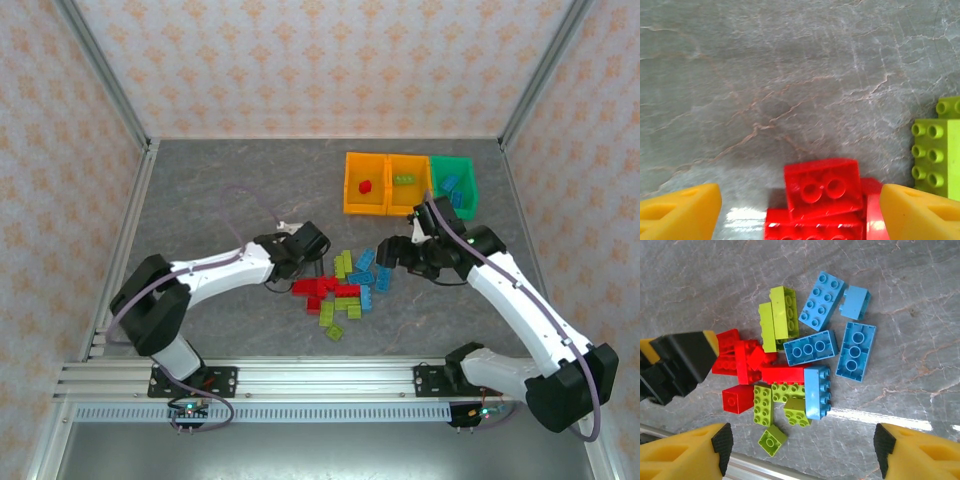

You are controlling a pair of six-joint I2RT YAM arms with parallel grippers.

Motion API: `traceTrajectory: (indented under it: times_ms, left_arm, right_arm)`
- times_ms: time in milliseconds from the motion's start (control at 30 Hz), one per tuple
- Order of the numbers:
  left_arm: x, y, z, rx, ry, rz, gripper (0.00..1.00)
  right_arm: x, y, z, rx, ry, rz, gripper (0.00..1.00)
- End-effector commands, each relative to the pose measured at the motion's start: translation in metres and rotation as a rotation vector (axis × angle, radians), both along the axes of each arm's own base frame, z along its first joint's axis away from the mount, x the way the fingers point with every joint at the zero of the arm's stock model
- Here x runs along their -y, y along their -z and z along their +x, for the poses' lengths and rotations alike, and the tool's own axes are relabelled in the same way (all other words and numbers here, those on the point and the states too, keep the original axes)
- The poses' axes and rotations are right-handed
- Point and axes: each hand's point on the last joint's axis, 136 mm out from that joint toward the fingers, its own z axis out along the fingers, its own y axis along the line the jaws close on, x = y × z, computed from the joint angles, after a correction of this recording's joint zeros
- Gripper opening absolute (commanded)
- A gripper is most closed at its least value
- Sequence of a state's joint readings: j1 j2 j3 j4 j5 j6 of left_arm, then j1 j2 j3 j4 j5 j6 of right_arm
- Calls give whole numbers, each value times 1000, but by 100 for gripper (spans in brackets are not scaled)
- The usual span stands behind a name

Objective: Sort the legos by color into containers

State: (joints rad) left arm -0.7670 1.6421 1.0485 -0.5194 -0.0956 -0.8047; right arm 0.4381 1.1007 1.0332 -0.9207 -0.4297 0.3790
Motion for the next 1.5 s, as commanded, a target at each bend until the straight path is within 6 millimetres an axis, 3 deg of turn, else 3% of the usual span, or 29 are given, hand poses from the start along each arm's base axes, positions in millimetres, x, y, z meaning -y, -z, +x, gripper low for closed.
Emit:
traceTrajectory:
  times_ms: [0,133,300,600,767,933,1033,1233,1300,1467]
  left_arm:
    - [12,-3,13,8,-37,-63,83]
    - [10,10,17,-29,-61,-72,83]
    - [7,30,9,-111,-46,-34,81]
    - [-1,44,-3,-143,-46,-18,60]
    - [-16,50,-11,-153,-58,24,49]
    - [-27,46,-16,-137,-66,31,41]
    - [-22,24,-9,-82,-47,-2,36]
    - [24,-73,33,150,31,-200,35]
    - [40,-99,54,208,48,-209,35]
    - [89,-137,116,314,93,-223,35]
  right_arm:
    - [8,4,-6,-13,-9,-52,77]
    - [6,5,-2,-11,-12,-55,77]
    - [7,3,4,8,4,-58,77]
    - [1,4,2,-2,8,-20,77]
    - [5,10,-3,-20,4,-40,77]
    - [3,6,-2,-4,12,-24,77]
    - [0,1,-2,3,10,-10,77]
    - [-9,-25,8,102,52,93,77]
    - [-3,-32,14,145,106,91,78]
    - [30,-33,24,215,288,1,80]
